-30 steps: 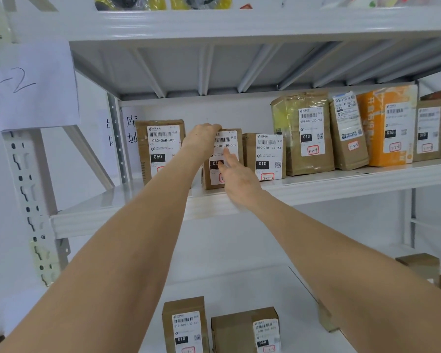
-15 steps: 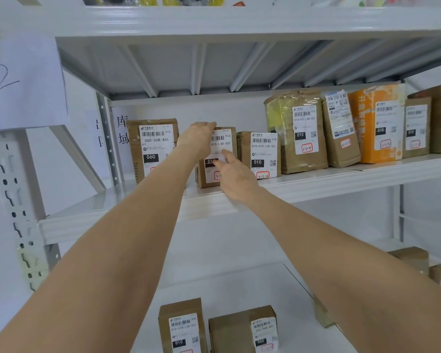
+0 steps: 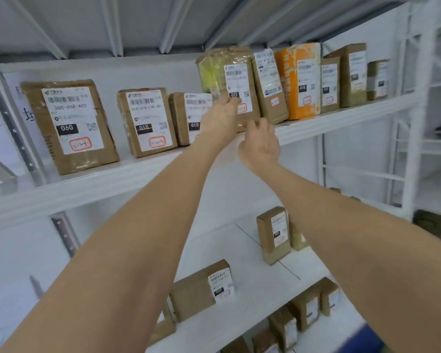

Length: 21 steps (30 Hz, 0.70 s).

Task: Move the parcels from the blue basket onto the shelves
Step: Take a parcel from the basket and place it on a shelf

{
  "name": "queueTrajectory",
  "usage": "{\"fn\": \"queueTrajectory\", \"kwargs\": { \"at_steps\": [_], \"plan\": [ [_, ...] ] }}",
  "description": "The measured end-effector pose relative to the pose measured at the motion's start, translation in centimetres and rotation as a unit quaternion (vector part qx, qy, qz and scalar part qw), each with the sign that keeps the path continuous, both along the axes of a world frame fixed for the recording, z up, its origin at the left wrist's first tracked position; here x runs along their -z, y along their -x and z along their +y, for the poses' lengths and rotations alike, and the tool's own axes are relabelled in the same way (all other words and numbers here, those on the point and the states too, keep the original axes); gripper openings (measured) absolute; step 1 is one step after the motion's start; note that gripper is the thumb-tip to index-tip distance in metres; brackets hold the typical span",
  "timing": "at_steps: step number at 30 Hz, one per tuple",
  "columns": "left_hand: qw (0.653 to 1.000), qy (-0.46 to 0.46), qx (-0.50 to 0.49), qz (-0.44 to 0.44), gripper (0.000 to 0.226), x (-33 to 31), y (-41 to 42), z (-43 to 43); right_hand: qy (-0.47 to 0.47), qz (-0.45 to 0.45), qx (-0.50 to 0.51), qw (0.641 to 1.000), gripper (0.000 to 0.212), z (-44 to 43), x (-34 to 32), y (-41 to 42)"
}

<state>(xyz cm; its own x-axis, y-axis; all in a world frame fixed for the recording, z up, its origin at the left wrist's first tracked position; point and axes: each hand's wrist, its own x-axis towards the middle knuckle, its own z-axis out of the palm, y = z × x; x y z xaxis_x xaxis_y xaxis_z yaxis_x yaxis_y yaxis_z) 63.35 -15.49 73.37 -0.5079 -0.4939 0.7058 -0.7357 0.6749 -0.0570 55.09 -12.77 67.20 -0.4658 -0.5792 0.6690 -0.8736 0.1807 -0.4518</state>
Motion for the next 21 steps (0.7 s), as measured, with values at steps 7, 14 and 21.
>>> {"fn": "queueTrajectory", "kwargs": {
  "at_steps": [7,14,21],
  "plan": [
    [0.985,-0.114,0.084,-0.094,0.057,12.3,12.0,2.5,-0.109,-0.053,0.079,0.99,0.044,5.6,10.5,11.1],
    [0.954,-0.215,0.121,-0.171,0.042,24.8,22.5,6.2,-0.208,-0.128,0.103,0.964,0.036,11.0,21.9,20.4],
    [0.905,-0.309,0.108,-0.273,0.053,37.4,34.2,11.7,-0.339,-0.174,0.079,0.921,0.04,18.0,33.1,31.2]
  ]
}}
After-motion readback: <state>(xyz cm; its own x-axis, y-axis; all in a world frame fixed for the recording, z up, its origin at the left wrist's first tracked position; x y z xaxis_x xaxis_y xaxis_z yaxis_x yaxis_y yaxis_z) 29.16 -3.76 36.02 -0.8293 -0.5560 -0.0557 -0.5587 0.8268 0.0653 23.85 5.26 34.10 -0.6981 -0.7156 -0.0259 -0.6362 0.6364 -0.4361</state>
